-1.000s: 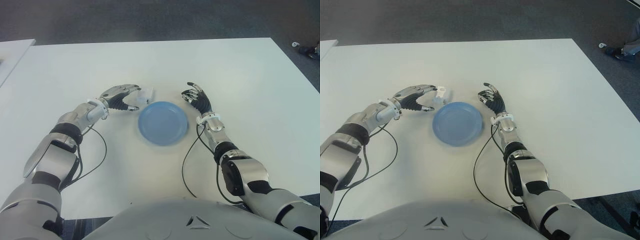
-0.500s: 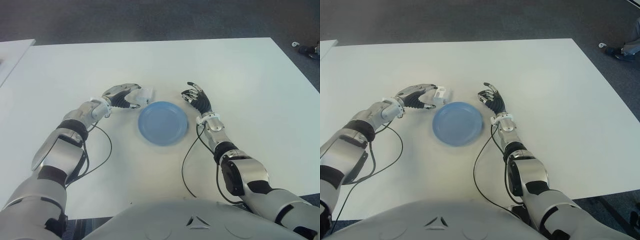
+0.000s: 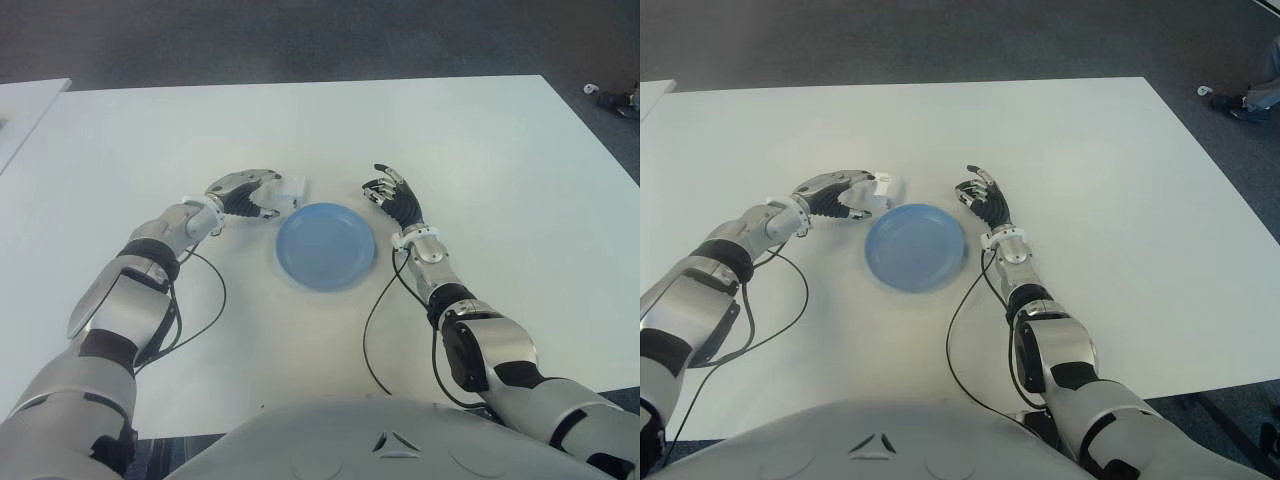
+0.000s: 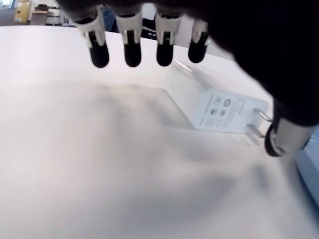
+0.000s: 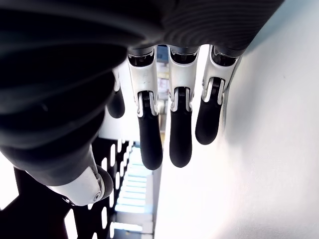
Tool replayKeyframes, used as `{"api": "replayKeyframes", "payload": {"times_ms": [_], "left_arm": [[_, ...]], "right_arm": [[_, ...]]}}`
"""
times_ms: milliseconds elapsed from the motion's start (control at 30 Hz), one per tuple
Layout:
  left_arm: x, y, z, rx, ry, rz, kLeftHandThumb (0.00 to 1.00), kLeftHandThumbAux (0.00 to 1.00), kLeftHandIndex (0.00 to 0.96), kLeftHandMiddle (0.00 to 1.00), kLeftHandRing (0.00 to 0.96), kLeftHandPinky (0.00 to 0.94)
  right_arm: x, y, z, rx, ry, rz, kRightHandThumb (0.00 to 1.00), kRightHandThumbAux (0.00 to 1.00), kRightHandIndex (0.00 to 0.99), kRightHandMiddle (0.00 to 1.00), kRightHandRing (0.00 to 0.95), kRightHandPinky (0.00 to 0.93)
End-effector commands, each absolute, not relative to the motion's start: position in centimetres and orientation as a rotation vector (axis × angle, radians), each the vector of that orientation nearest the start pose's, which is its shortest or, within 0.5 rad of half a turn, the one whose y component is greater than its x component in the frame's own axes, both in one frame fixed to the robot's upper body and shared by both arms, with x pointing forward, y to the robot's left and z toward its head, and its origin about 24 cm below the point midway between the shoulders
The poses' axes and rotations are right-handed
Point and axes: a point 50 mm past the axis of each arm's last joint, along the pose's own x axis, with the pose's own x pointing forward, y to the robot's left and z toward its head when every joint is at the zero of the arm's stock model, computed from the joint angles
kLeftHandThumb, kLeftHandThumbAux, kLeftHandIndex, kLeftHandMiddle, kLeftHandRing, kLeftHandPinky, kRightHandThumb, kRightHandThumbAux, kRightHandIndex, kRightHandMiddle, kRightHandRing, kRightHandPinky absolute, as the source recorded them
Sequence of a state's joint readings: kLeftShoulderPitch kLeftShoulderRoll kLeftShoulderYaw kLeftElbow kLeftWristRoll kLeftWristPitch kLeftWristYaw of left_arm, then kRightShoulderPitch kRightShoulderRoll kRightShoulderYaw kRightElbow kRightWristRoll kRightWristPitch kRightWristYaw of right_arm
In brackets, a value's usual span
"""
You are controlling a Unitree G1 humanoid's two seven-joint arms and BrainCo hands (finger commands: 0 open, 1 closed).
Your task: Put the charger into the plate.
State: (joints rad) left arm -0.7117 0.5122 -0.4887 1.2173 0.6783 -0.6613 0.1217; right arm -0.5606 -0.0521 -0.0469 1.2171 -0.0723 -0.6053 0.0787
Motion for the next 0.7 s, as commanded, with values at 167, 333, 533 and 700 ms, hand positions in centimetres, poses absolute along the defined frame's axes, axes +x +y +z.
{"api": "replayKeyframes", "payload": {"times_ms": [167,333,533,700], "left_arm": [[33.46,20.52,2.69,1.323,-0.111,-0.549,0.000,0.570,0.001,0.085,0.091,0.113],[33.38,20.49,2.78,1.365,-0.161,-0.540,0.000,0.607,0.012,0.088,0.087,0.105],[33.29,20.52,2.84,1.468,-0.235,-0.542,0.000,0.643,0.024,0.075,0.066,0.071],[33.24,20.58,2.81,1.530,-0.275,-0.546,0.000,0.665,0.025,0.063,0.049,0.052]], "right_arm": [[29.22,-12.87,-4.93,-0.101,0.272,0.211,0.000,0.733,0.142,0.437,0.416,0.324],[29.23,-12.78,-4.89,-0.105,0.269,0.215,0.000,0.728,0.141,0.437,0.416,0.321],[29.28,-12.70,-4.87,-0.108,0.270,0.216,0.000,0.725,0.143,0.438,0.414,0.312],[29.31,-12.67,-4.86,-0.105,0.271,0.216,0.000,0.718,0.144,0.437,0.411,0.307]]}}
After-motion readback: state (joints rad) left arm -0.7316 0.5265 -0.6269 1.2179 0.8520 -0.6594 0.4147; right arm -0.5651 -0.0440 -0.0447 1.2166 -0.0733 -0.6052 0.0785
